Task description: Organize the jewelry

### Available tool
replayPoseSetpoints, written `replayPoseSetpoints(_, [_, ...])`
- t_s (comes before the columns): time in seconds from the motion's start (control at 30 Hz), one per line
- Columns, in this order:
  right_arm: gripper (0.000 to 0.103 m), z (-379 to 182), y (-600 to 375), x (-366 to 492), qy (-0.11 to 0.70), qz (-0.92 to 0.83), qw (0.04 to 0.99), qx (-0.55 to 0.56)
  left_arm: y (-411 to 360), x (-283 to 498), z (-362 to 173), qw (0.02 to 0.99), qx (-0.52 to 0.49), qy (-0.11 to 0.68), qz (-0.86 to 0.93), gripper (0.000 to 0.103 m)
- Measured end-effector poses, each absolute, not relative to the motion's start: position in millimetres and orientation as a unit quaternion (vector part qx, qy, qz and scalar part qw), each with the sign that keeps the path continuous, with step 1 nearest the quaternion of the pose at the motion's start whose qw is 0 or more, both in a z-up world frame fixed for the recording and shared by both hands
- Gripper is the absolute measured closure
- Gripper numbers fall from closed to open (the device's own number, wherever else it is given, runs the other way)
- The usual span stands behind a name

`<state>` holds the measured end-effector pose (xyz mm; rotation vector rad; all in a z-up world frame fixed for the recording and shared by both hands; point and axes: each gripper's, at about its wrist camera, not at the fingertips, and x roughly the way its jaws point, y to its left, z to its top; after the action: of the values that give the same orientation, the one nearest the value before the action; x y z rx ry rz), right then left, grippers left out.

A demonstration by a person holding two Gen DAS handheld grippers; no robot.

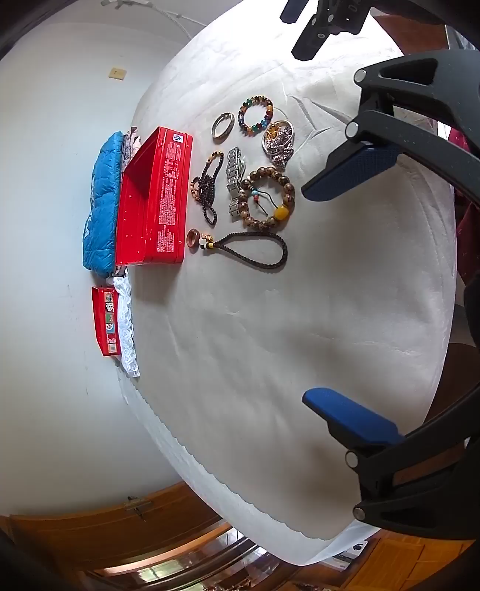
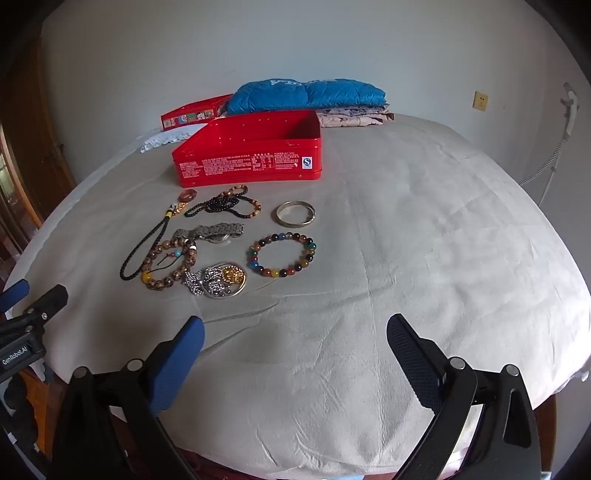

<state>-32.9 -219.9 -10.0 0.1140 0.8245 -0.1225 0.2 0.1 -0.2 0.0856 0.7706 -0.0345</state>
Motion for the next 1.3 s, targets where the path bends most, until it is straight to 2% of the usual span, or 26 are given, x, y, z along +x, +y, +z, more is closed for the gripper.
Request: replayPoseSetpoints(1.3, [0.004,-12.2,-219.9,-30.8,0.400,-0.059,0.913,0.056,-0.2,0.2,0.0,0.927,0.044,0.373,-0.015,0.003])
